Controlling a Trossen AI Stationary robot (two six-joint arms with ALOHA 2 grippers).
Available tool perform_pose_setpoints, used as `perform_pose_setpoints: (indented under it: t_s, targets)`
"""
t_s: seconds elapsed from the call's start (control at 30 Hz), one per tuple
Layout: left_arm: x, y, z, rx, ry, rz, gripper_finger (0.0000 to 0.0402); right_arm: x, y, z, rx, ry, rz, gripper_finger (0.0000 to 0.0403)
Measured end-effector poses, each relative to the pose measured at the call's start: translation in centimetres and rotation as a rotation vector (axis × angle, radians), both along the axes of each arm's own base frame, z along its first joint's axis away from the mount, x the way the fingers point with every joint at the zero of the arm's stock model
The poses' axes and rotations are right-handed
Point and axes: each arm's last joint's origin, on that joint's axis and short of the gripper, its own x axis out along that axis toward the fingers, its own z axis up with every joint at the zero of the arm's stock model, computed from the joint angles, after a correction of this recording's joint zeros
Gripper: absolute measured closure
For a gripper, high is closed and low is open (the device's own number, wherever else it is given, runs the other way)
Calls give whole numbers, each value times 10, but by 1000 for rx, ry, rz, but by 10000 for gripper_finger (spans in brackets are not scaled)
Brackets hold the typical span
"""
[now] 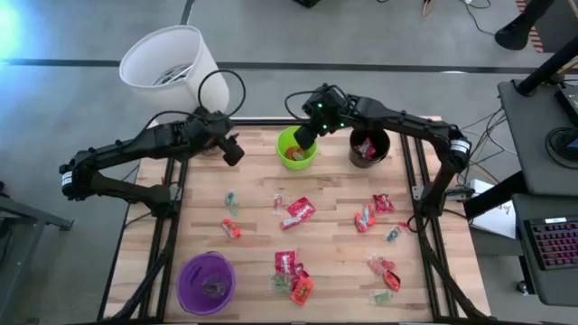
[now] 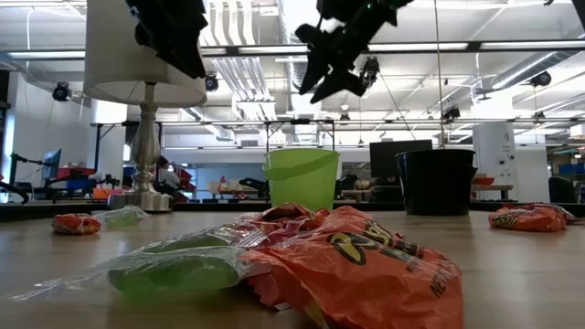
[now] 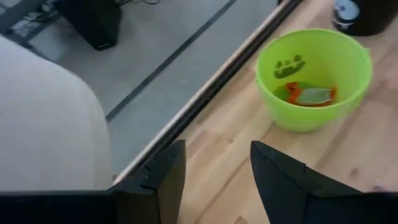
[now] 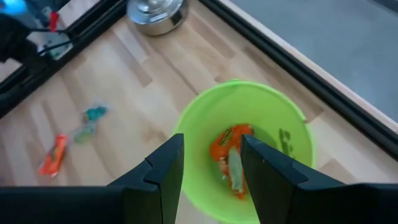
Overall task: Sort candy
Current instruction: Put the orange chocolate into the green bucket
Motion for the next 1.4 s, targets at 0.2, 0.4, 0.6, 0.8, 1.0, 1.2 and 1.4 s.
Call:
perform_pose_setpoints:
  t_s: [0.2, 0.4, 0.6, 0.8, 1.0, 1.2, 1.4]
  targets:
    - [5, -4, -2, -118, -33, -159, 214, 7, 24, 18, -7, -5, 57, 258]
    - [25, -3, -13, -199, -26, -321, 224, 11, 41, 27, -43, 10, 67, 257]
    - [57, -4, -43, -375, 30, -461, 234, 5, 48, 39, -103, 78, 18, 259]
    - [78, -13, -65, -473, 78, -573, 235, 0, 47, 52, -157, 95, -36, 252]
    - [90, -29, -76, -526, 101, -594, 235, -6, 49, 62, -186, 128, 7, 246]
    - [108, -47, -86, -584, 45, -561, 235, -12, 50, 64, -184, 182, 28, 245]
    - [123, -62, -100, -588, 43, -535, 235, -16, 52, 62, -184, 241, 57, 247]
